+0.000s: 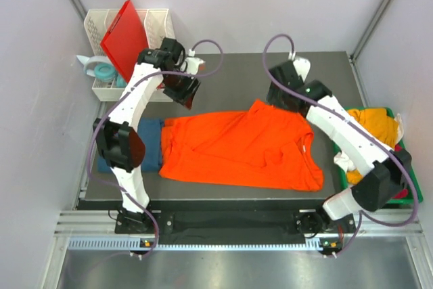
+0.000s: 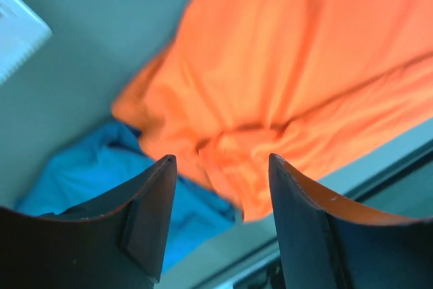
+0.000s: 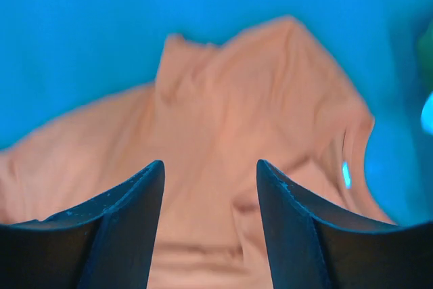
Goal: Fold and stack the t-shirts
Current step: Fold the flattened tshirt in 1/3 of the way, then flatten out the tshirt
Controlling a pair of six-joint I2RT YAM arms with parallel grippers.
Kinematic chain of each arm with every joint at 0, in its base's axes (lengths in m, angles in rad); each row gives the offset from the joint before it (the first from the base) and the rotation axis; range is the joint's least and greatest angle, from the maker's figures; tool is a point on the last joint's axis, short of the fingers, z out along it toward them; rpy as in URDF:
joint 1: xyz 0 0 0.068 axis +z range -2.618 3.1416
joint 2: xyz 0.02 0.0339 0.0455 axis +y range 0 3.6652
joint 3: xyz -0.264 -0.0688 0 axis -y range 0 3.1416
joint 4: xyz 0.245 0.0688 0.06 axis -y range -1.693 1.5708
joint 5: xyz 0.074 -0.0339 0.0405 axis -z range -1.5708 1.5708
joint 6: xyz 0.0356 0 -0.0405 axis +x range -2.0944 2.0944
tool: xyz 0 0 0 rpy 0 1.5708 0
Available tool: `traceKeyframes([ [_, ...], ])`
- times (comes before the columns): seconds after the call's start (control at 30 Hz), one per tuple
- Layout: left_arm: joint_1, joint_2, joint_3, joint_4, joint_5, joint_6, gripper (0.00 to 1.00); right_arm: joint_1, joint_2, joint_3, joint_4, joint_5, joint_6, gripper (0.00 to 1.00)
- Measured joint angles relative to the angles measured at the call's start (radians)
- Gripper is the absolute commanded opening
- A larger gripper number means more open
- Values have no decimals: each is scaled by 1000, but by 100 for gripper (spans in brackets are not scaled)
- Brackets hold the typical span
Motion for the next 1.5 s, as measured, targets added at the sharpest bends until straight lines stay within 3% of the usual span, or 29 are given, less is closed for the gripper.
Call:
traceKeyframes([
  [0.2, 12, 66, -31, 126, 18, -134, 45, -146, 228, 141, 71, 1, -114, 49],
  [0.47, 15, 251, -138, 311, -59, -262, 43, -288, 472, 150, 167, -111, -205, 48],
  [0.77, 16, 265, -175, 388, -101, -279, 42, -293, 602, 302, 219, -192, -272, 49],
  [1.17, 15, 265, -230, 408, -102, -278, 41, -294, 640, 216, 253, -278, -276, 47],
  [1.27, 15, 265, -232, 409, -102, -278, 41, -294, 666, 218, 259, -298, -278, 32],
  [1.3, 15, 265, -232, 410, -103, -278, 41, -294, 675, 219, 260, -304, -282, 19],
  [1.4, 15, 264, -233, 411, -106, -278, 40, -294, 692, 219, 256, -309, -288, 0],
  [1.5, 14, 261, -240, 417, -109, -277, 40, -297, 691, 216, 259, -309, -284, 0],
])
